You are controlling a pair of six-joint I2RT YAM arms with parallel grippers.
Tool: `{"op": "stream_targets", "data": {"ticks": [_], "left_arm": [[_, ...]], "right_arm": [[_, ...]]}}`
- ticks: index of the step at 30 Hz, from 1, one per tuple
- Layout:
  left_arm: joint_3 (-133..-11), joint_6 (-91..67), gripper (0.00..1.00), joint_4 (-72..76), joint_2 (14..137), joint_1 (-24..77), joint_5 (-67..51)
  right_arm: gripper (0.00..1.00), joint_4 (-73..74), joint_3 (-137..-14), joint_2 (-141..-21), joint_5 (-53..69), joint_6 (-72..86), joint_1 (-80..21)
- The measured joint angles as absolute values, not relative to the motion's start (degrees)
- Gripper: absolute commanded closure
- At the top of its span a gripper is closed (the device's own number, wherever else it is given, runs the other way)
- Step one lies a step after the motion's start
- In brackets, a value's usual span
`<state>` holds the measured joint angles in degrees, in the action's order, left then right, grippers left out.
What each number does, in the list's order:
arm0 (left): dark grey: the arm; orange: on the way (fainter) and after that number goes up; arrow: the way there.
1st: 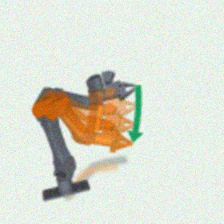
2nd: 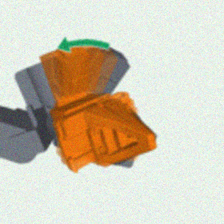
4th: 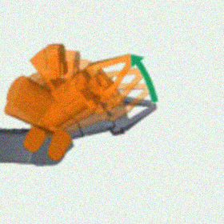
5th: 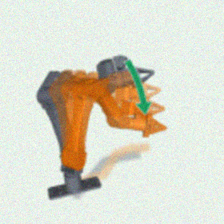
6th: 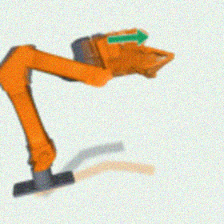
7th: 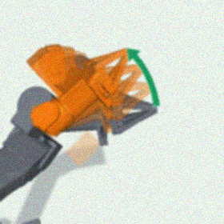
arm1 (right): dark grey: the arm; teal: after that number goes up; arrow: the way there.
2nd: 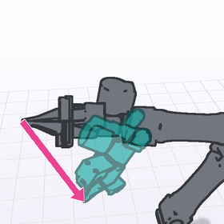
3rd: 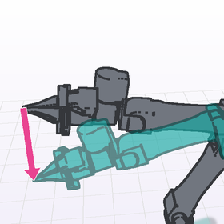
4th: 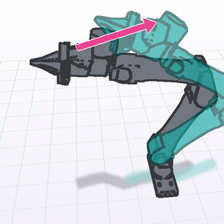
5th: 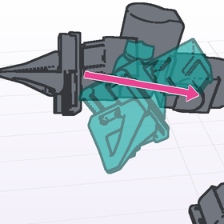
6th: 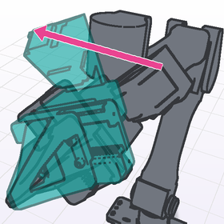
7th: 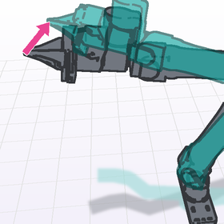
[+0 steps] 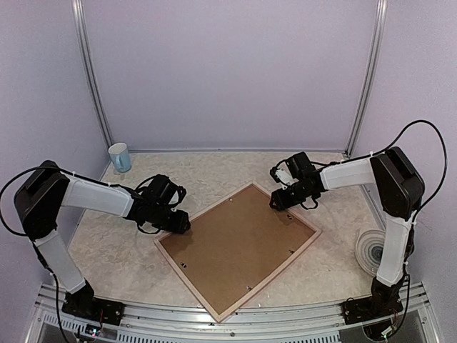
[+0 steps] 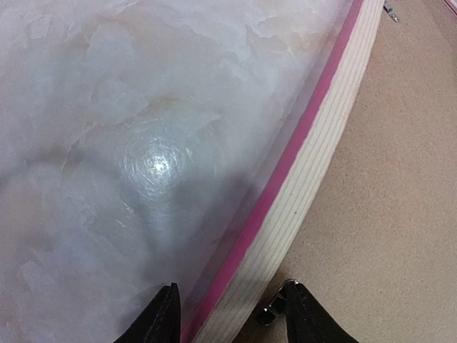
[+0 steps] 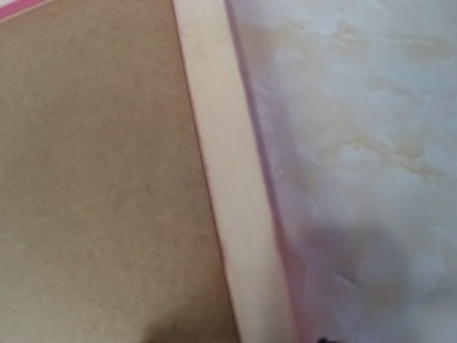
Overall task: Put the photo into the frame
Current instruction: Press the fastener onto the backboard.
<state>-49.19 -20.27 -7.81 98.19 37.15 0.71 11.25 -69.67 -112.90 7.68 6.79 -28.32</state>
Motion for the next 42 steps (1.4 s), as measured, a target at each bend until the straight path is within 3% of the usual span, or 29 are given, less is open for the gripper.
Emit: {"op": "stream_targets", "data": {"ticks": [10,18,24,29,34,42], "left_arm": [[-49.2,-19.7,0.66,-7.4,98.3,37.0,0.5],[-49.2,-19.1,0.65,-7.0,98.2,36.8,-0.4],[-49.1,-19.5,0.72,-7.1,97.8,36.8,1.0],[-49.1,-19.2,0.64,-7.1,97.7,37.2,1.9],[-48.9,-20.4,0.64,-7.6,97.7,37.8,3.4],[-48.9,-20.8,0.76,-7.5,97.7,39.4,6.9]], "right_arm": [[0.48,11.3,-69.7,-112.9,7.7,6.8,-28.3],[0.48,11.4,-70.3,-113.3,7.7,6.7,-28.1],[0.48,11.4,-70.3,-113.4,7.7,6.7,-28.1],[0.48,11.5,-70.4,-113.4,7.8,6.8,-28.1],[0.48,11.6,-70.5,-113.4,7.8,6.8,-28.0],[0.48,11.7,-70.6,-113.5,7.8,6.8,-28.0]]}}
